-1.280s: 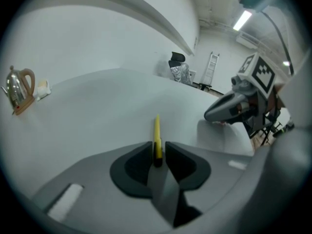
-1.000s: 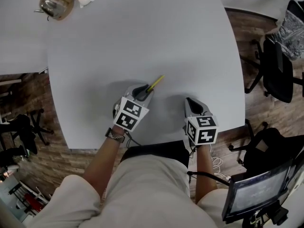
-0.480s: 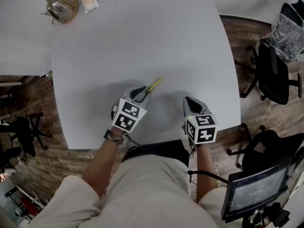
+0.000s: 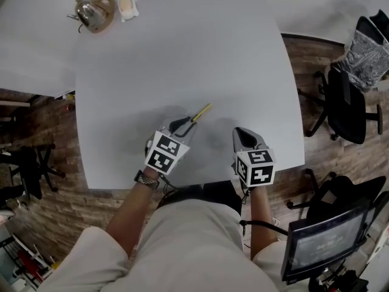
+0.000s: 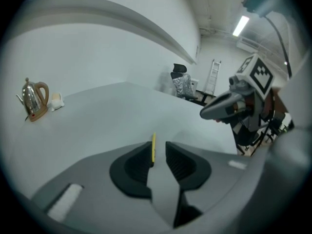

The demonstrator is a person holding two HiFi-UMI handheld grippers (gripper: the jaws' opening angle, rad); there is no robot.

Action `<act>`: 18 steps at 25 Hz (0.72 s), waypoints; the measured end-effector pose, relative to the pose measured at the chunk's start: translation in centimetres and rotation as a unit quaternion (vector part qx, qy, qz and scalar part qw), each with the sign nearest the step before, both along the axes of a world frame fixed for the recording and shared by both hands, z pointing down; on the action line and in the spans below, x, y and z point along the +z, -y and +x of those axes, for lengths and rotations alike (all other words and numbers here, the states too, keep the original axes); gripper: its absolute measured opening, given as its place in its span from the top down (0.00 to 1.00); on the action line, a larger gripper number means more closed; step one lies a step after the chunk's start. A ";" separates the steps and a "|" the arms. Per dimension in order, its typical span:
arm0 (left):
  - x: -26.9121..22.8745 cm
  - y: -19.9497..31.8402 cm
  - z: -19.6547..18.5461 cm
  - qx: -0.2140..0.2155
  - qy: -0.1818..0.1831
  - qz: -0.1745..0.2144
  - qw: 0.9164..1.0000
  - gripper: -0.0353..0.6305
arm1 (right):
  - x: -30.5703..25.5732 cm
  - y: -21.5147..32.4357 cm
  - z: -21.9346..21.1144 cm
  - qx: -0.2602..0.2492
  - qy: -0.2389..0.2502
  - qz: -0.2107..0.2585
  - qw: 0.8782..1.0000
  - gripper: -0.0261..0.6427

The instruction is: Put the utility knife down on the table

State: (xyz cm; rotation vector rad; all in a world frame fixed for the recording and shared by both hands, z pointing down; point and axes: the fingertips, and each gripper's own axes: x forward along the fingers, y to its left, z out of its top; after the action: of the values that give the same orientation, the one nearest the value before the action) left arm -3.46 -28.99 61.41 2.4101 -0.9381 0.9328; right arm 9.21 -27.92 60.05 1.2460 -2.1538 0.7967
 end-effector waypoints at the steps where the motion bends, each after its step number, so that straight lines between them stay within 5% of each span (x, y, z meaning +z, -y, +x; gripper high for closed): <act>1: -0.2 -0.2 -0.1 -0.002 0.001 0.002 1.000 0.80 | -0.2 0.0 -0.2 -0.003 0.001 0.002 1.000 0.96; 18: -4.1 -1.6 -5.2 -0.079 -0.010 0.044 0.996 0.82 | -5.1 0.5 -4.7 -0.061 0.005 0.053 0.997 0.96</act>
State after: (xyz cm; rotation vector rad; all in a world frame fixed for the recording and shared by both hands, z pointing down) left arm -8.64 -27.40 57.31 2.3703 -1.1649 0.8245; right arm 4.49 -28.40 54.97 1.1499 -2.2822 0.6470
